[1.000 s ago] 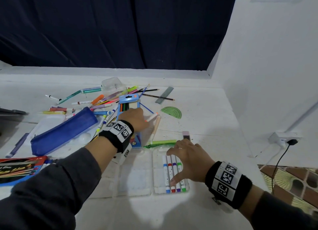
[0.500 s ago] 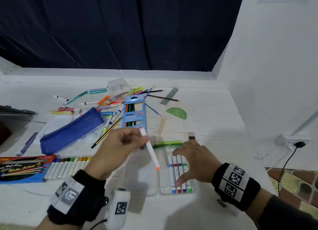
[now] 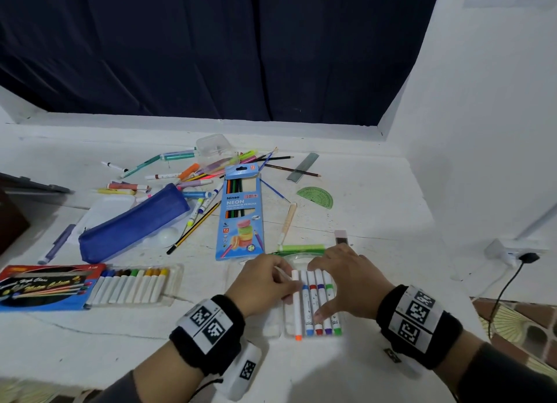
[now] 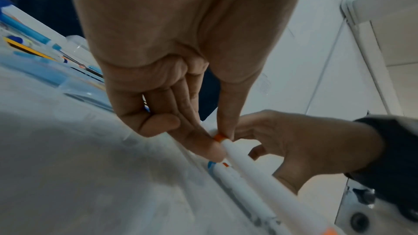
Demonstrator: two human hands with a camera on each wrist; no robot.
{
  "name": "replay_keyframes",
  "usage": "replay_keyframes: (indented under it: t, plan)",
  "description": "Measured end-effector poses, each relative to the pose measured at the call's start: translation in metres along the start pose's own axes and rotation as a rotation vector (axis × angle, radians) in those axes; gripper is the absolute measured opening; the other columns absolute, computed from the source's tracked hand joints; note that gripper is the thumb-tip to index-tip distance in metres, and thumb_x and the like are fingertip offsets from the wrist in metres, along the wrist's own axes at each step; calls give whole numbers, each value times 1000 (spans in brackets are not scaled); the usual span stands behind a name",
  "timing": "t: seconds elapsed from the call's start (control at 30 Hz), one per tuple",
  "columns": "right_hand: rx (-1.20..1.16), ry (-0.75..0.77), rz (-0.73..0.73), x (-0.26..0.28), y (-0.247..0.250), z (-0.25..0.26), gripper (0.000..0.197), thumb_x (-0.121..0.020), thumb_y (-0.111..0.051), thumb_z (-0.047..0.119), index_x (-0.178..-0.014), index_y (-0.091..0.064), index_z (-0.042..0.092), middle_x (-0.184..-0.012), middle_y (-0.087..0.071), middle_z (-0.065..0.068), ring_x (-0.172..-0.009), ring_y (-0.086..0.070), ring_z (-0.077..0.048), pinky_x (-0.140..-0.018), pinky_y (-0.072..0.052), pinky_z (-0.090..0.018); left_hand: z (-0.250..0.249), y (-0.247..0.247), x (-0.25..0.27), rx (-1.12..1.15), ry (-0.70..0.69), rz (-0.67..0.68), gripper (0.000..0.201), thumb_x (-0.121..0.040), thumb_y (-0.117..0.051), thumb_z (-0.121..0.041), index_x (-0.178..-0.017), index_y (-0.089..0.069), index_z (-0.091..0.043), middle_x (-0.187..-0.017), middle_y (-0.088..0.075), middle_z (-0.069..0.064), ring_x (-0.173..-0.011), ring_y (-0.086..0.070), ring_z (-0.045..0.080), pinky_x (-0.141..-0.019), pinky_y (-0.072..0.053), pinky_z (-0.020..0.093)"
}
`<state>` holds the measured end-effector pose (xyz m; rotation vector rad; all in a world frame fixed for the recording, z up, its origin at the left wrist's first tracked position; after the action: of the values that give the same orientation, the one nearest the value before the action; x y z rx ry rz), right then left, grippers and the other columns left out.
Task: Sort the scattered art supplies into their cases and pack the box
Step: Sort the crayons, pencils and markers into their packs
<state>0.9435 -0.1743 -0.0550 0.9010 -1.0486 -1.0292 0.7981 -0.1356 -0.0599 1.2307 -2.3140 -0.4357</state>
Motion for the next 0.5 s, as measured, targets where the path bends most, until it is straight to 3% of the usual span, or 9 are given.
replay_keyframes:
  t: [0.17,0.27,0.37,0.5]
  plan:
    - [7,-1,4,1,0,1,86,-56,-76,75,-128,-49,37,-118,-50,13,-118,-36,-12,-98,-41,-40,0,-1,-4,-88,2,-20,33,-85,-78,-34,-107,-62,-16,-68,-75,-5,-67,-71,4,-61,-48,11]
    - [5,-2,6,3,1,2,86,-57,-76,73,-130,-48,37,-119,-50,12,-119,-36,-12,-97,-41,-39,-6,3,3,-234,-50,-49,49,-81,-78,-46,-121,-63,-22,-86,-70,-9,-77,-65,1,-66,-45,10]
    - [8,-6,5,2,2,3,85,-57,-76,73,-129,-49,36,-118,-51,12,-118,-36,-12,-97,-41,-39,-17,-2,13,-484,-159,30,62,-77,-75,-58,-129,-58,-29,-110,-52,-15,-94,-52,3,-78,-42,18]
    - [37,-12,16,1,3,6,84,-56,-78,71,-126,-50,33,-114,-53,10,-115,-39,-14,-94,-43,-40,-16,-12,18,-705,-219,132,67,-71,-79,-57,-128,-53,-30,-126,-43,-11,-104,-52,12,-90,-48,32]
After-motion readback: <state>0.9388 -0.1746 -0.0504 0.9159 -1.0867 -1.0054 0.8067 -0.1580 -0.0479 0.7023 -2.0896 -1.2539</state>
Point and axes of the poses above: each hand's wrist, its own x-axis away from the middle knuckle, its own y-axis out of the back of the hand, z = x × y, the point moved 9 cm from there along -x, towards the middle knuckle
